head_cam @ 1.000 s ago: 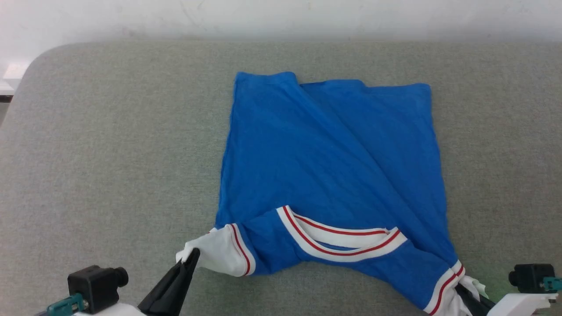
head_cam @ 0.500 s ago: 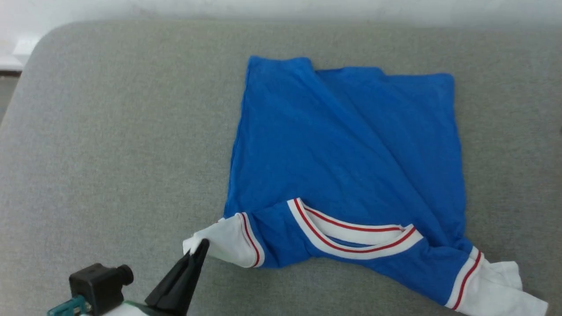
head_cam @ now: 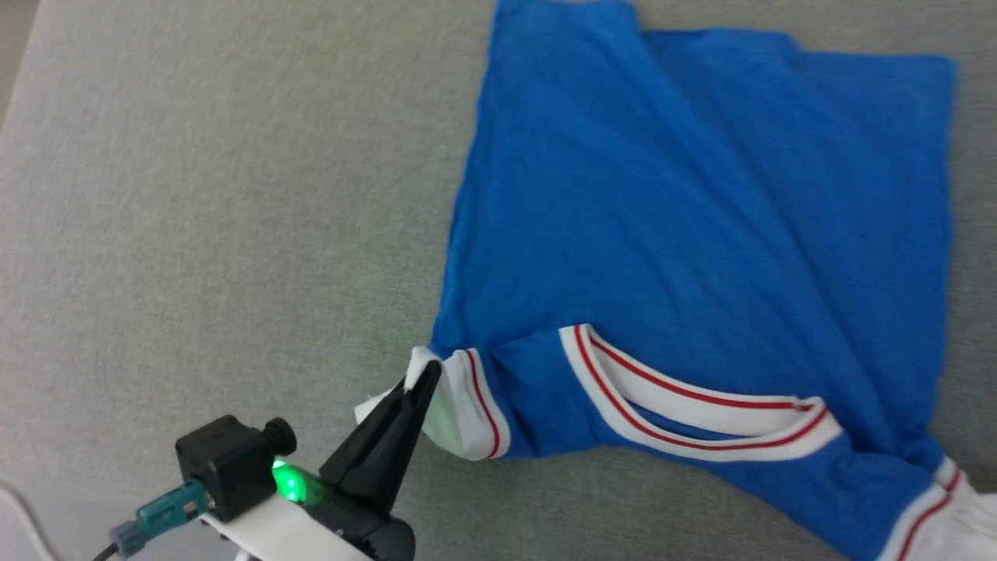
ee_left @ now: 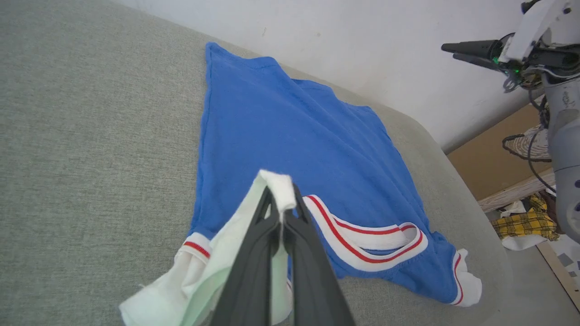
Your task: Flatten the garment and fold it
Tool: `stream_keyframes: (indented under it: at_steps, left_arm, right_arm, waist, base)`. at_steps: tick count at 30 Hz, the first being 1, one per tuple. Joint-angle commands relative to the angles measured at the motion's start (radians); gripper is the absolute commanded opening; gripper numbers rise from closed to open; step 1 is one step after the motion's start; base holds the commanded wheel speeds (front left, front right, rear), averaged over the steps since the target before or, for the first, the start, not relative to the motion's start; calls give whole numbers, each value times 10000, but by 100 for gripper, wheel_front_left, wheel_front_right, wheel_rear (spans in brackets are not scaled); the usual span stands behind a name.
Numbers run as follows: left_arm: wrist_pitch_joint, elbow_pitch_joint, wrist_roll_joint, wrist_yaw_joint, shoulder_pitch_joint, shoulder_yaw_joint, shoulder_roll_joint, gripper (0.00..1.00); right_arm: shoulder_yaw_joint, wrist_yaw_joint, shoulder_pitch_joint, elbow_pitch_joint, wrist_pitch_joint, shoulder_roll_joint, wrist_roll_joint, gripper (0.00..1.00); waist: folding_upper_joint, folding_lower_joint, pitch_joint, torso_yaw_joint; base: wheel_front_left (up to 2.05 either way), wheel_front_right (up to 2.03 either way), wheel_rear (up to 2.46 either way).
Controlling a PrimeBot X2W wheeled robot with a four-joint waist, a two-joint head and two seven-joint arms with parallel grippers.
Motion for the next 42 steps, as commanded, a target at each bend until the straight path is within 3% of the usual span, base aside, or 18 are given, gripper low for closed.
stream_keyframes:
  at_steps: [1,5,13,14,15,16,21,27,34,39,42]
  left_arm:
    - [-102,61,113,-106,-217,-76,-98,0]
    - [-220,182,173,-162,-387,-233,-241,0]
    - [-327,301,199,-192,-548,-268,-286,0]
    - [-324,297,203,-184,-566,-255,-276,0]
    - [-316,293,217,-175,-586,-244,-261,0]
    - [-308,285,226,-159,-606,-227,-250,0]
    - [-265,259,291,-84,-678,-126,-156,0]
    - [-253,304,325,60,-571,52,-29,0]
    - [-148,285,451,348,-131,323,279,0]
    - [3,32,504,526,192,360,416,0]
    - [114,-81,503,574,335,297,461,0]
  right_arm:
    - [-96,-19,-95,373,230,72,-272,100]
    - [-399,-19,-91,1154,1007,329,-797,100]
    - [-1014,-19,636,1416,1557,477,-1365,100]
    - [-1087,-19,680,1421,1574,527,-1401,91]
    - [-1098,-19,710,1416,1563,564,-1412,41]
    - [-1028,-19,716,1377,1456,587,-1362,0]
    - [-801,-19,652,1344,856,644,-1069,0]
    - [-451,-19,677,896,-335,640,98,0]
    - [-1385,-19,3139,-1121,-1071,396,1663,0]
    - [-3013,-19,6189,-2800,-1025,1235,2258,0]
    - [-3718,-19,7903,-3486,-1002,2221,2535,0]
  waist:
    - [0,-4,940,923]
    - [0,-4,1241,1200]
    - [0,-4,1518,1375]
    - [0,-4,1534,1351]
    - [0,-4,1543,1320]
    - [0,-4,1546,1275]
    - [0,-4,1359,911]
    - [0,-4,636,227]
    - [0,-4,-592,-731]
    - [0,-4,-877,-1069]
    - [0,-4,-915,-1191]
  base:
    - [0,0,0]
    - [0,0,0]
    - [0,0,0]
    - [0,0,0]
    - [0,0,0]
    - [0,0,0]
    - [0,0,0]
    - [0,0,0]
    - [0,0,0]
    - [0,0,0]
    - [0,0,0]
